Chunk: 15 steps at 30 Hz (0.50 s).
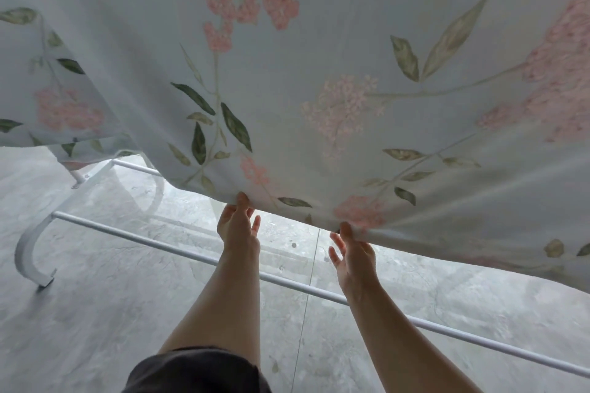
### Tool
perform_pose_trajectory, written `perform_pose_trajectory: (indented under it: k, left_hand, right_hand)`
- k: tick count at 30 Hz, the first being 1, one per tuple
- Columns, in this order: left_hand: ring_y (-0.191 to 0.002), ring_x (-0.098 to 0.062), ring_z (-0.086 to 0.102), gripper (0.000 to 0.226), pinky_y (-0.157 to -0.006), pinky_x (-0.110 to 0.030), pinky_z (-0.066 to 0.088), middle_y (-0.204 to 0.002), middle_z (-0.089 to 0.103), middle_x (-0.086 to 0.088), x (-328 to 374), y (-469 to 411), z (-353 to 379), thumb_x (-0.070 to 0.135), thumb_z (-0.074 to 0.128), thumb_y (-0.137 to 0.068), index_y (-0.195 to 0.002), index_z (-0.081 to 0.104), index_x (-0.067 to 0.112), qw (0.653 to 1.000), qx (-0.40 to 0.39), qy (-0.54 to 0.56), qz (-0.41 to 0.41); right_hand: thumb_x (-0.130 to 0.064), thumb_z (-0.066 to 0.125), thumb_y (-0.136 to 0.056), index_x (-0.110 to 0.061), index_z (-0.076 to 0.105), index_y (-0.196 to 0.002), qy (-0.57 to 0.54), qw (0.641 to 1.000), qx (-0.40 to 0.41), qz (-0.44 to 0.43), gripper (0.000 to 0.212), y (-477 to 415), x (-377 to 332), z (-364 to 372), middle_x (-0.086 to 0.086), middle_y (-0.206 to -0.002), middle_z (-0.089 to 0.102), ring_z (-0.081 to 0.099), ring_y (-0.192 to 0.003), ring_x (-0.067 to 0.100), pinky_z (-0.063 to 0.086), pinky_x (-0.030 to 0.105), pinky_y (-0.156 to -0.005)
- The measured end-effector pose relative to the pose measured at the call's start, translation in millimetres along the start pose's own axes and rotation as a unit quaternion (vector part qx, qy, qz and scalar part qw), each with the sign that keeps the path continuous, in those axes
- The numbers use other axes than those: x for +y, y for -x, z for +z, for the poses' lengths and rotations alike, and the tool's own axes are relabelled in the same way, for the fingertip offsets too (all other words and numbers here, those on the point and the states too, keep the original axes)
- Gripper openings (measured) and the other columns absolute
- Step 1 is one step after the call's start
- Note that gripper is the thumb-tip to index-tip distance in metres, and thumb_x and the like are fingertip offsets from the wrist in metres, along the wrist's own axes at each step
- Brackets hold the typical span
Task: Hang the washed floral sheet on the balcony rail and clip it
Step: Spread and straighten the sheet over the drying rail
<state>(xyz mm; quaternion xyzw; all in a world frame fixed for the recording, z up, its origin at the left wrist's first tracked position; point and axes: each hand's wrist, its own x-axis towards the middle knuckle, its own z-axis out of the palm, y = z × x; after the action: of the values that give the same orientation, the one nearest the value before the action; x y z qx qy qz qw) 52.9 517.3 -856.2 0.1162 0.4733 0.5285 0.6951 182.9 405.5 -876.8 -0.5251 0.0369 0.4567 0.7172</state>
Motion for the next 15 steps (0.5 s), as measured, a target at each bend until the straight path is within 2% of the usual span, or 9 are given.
perform_pose_trajectory:
  k: [2, 5, 8, 11, 15]
  left_hand:
    - [-0.094, -0.014, 0.06, 0.013, -0.097, -0.04, 0.043, -0.088, 0.065, 0.002, -0.1, 1.3, -2.4, 0.014, 0.062, -0.089, -0.077, 0.056, 0.015, 1.0, 0.005, -0.001, -0.011]
    - [-0.108, -0.018, 0.056, 0.004, -0.095, -0.04, 0.041, -0.101, 0.065, 0.001, 12.3, 2.0, -5.0, 0.016, 0.062, -0.088, -0.092, 0.061, 0.017, 0.998, -0.049, 0.03, -0.037]
    - [-0.107, -0.015, 0.059, 0.026, -0.096, -0.039, 0.041, -0.112, 0.066, 0.003, 34.4, -5.2, -15.2, 0.024, 0.062, -0.088, -0.113, 0.061, 0.02, 0.992, -0.083, 0.087, -0.025]
    - [-0.104, -0.012, 0.061, 0.029, -0.094, -0.038, 0.044, -0.103, 0.069, 0.007, 59.5, -14.6, -31.8, 0.028, 0.06, -0.088, -0.117, 0.061, 0.021, 0.987, -0.086, 0.138, 0.012]
    - [-0.102, -0.012, 0.063, 0.028, -0.089, -0.037, 0.048, -0.096, 0.072, 0.007, 83.6, -25.9, -46.0, 0.028, 0.057, -0.091, -0.117, 0.059, 0.02, 0.984, -0.101, 0.141, 0.044]
  right_hand:
    - [-0.013, 0.06, -0.09, -0.013, 0.061, -0.087, -0.002, 1.0, 0.0, 0.003, 0.003, -1.6, 1.1, -1.7, 0.0, -0.092, 0.065, 0.057, -0.105, 0.022, 0.04, 0.039, -0.092]
    - [-0.015, 0.058, -0.091, -0.017, 0.062, -0.091, -0.03, 0.998, -0.045, 0.024, 0.004, -2.4, 1.3, 3.9, -0.001, -0.102, 0.065, 0.055, -0.107, 0.021, 0.039, 0.038, -0.09]
    - [-0.019, 0.057, -0.091, -0.018, 0.061, -0.096, -0.029, 0.991, -0.115, 0.057, 0.006, 1.9, 15.1, 16.5, -0.002, -0.116, 0.061, 0.054, -0.114, 0.02, 0.041, 0.036, -0.087]
    - [-0.021, 0.057, -0.089, -0.019, 0.061, -0.103, -0.03, 0.982, -0.165, 0.089, 0.014, 9.7, 33.7, 41.3, -0.002, -0.123, 0.059, 0.054, -0.114, 0.018, 0.039, 0.038, -0.091]
    - [-0.019, 0.057, -0.09, -0.021, 0.061, -0.104, -0.048, 0.974, -0.196, 0.104, 0.015, 15.4, 49.4, 77.0, -0.003, -0.121, 0.061, 0.056, -0.112, 0.018, 0.043, 0.036, -0.086]
